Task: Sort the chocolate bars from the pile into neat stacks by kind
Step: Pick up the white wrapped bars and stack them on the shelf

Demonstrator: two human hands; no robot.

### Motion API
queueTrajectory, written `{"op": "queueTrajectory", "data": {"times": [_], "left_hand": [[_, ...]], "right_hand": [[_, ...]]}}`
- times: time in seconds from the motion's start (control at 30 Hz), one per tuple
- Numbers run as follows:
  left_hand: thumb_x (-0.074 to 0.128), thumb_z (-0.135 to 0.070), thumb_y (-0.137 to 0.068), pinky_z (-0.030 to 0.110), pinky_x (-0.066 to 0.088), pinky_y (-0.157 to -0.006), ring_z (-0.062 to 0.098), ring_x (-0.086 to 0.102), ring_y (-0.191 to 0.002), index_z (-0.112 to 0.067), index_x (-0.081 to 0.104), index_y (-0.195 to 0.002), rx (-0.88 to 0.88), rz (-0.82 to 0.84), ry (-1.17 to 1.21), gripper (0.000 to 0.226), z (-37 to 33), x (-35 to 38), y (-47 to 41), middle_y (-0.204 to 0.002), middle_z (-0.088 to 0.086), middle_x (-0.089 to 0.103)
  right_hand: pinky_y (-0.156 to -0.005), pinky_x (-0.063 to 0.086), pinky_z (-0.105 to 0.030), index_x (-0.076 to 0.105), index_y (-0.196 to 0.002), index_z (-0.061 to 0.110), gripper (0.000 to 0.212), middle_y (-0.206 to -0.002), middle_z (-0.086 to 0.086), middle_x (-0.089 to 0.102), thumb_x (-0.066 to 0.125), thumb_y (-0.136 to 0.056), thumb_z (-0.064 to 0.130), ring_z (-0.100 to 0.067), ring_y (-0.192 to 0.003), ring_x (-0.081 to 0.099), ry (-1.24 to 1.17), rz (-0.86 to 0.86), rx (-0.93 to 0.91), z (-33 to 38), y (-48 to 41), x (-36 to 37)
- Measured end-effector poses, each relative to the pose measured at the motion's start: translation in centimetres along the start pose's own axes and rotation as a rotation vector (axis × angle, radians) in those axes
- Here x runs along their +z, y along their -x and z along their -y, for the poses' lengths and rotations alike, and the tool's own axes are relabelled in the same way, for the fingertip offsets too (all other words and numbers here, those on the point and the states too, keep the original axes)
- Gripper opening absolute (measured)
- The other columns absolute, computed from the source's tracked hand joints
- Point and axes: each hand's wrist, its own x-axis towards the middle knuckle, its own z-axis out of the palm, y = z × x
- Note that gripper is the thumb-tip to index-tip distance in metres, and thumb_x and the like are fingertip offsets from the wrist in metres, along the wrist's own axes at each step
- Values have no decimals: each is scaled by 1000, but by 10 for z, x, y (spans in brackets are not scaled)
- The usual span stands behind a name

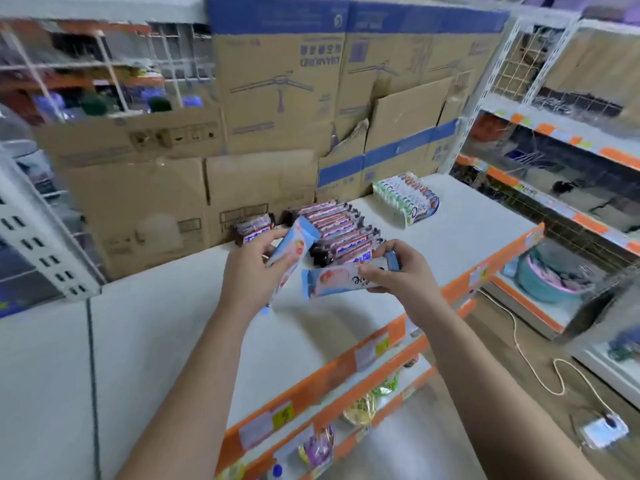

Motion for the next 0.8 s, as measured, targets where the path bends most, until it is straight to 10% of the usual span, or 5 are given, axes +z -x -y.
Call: {"op": "queueTrajectory", "data": {"times": [0.3, 0.67, 0.8], "left_hand": [[72, -34, -80, 26, 53, -77, -1, 64, -83, -33, 66, -109, -17, 44, -45, 30, -9, 70, -70, -91, -15, 70], [75, -42, -74, 27, 46, -56, 5, 57, -57, -25, 68, -82, -107, -157, -180, 20, -44, 197, -133, -69, -12, 67], [68, -28, -80, 30, 50, -65, 12, 65, -75, -27, 70, -95, -161, -184, -195, 15, -64, 252, -151, -80, -12, 69]], "right_hand": [[-65, 54, -21, 64, -109, 11, 27, -94, -14, 63, 65, -85, 0, -19, -79, 61, 103, -44, -41, -21, -76, -67], [-61, 49, -18, 58, -92, 11, 11, -82, -2, 60, 57, -90, 0, -7, -69, 57, 106, -10, -142, -47, -204, -196], [-58, 42, -11, 61, -89, 9, 6, -76, 3, 59, 61, -86, 3, 4, -60, 52, 147, -11, -201, -51, -260, -254]]}}
